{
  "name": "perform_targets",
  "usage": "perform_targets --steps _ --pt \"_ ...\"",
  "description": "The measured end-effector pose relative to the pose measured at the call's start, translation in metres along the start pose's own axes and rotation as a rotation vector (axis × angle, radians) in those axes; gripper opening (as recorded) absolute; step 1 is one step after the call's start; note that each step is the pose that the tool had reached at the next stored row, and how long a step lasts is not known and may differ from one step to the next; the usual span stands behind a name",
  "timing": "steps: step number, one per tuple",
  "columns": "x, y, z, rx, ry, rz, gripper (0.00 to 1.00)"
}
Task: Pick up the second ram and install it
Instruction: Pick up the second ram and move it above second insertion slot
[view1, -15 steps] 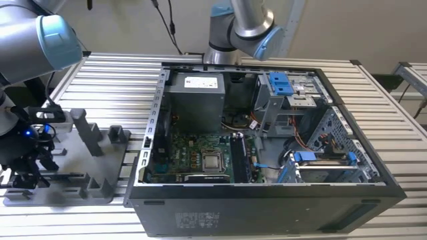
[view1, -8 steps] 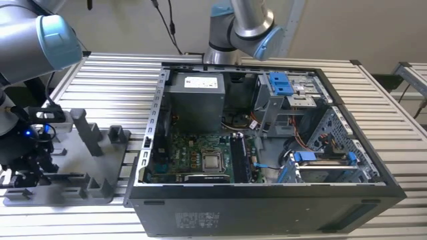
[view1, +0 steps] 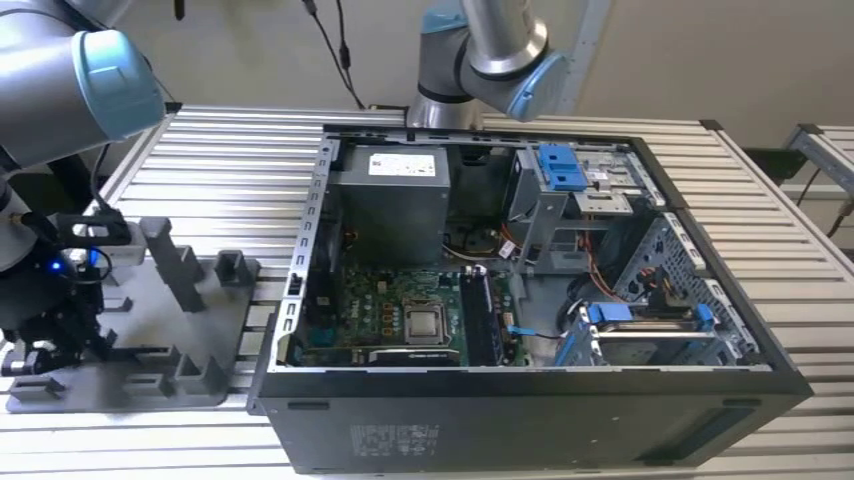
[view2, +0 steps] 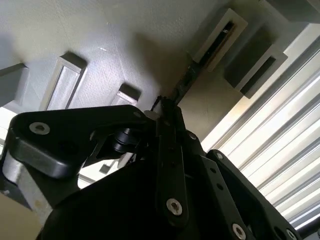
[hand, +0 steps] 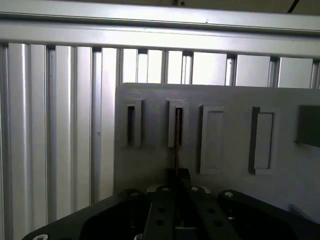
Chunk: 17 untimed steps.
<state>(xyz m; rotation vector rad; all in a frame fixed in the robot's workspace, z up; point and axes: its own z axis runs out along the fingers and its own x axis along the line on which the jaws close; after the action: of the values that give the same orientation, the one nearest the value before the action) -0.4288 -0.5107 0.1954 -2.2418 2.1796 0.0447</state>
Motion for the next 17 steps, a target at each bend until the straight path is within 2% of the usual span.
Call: perform_targets --steps 10,12,17 --pt "-0.0001 0.0000 -0.0007 -0.0001 0.0005 0.000 0.14" --pt "-0.0001 0.0000 -0.0029 0.0000 0.0005 0.000 0.14" --pt "-0.0004 0.0001 -0.0134 0.0000 0.0008 0.000 0.14"
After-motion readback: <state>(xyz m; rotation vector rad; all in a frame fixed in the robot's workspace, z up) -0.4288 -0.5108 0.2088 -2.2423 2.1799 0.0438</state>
